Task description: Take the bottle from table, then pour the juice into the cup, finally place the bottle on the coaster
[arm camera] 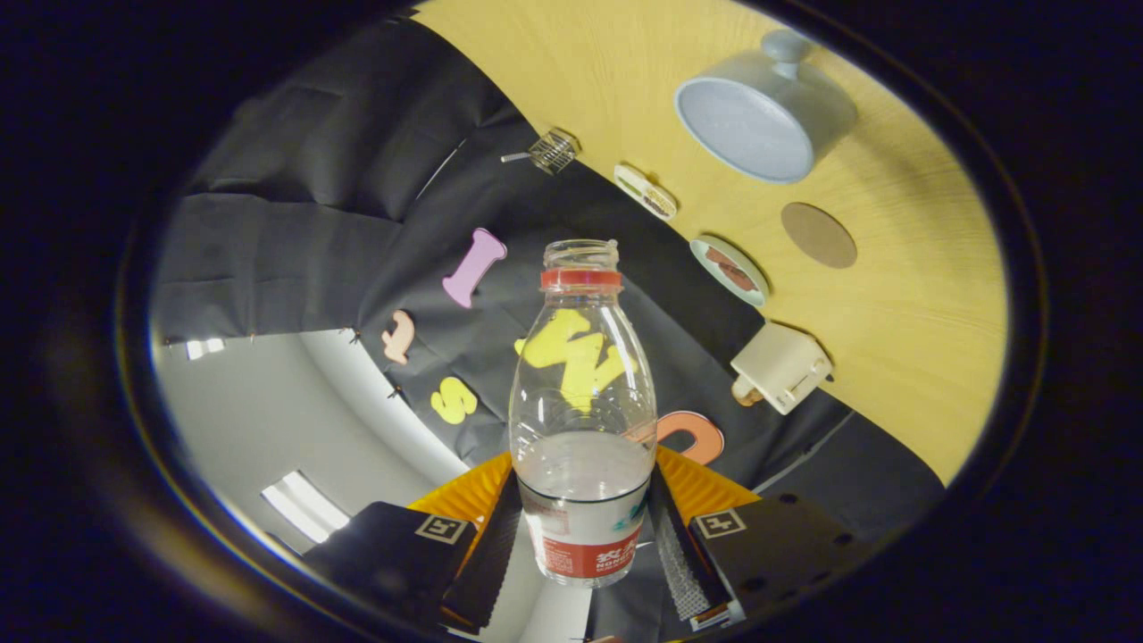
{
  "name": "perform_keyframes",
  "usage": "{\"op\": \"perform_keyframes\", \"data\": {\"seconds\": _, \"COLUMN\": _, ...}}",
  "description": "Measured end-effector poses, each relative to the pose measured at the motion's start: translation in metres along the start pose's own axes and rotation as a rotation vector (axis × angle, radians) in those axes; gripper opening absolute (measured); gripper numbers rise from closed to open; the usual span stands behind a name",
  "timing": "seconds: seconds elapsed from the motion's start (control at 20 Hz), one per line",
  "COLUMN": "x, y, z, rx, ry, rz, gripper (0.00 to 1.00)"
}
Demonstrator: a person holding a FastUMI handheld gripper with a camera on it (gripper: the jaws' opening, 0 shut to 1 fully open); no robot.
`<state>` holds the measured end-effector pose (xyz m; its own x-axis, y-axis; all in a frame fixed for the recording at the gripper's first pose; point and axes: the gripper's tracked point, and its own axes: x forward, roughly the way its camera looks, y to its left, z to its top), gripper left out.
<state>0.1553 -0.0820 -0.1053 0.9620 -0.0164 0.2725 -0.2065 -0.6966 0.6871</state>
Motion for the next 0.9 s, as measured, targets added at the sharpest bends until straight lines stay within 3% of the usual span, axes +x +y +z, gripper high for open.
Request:
{"op": "perform_keyframes", "data": {"seconds": 0.25, "x": 0.001, "y": -0.009, "z": -0.025, "rx": -0.214, "ry": 0.059, "rz": -0.016, "gripper": 0.77}}
{"op": "perform_keyframes", "data": {"seconds": 0.5, "x": 0.001, "y": -0.01, "z": -0.054, "rx": -0.59, "ry": 0.159, "rz": -0.04, "gripper": 0.77}}
{"op": "perform_keyframes", "data": {"seconds": 0.7, "x": 0.0, "y": -0.017, "z": -0.069, "rx": -0.757, "ry": 0.219, "rz": -0.081, "gripper": 0.77}}
{"op": "perform_keyframes", "data": {"seconds": 0.9, "x": -0.001, "y": -0.028, "z": -0.076, "rx": -1.091, "ry": 0.291, "rz": -0.161, "gripper": 0.77}}
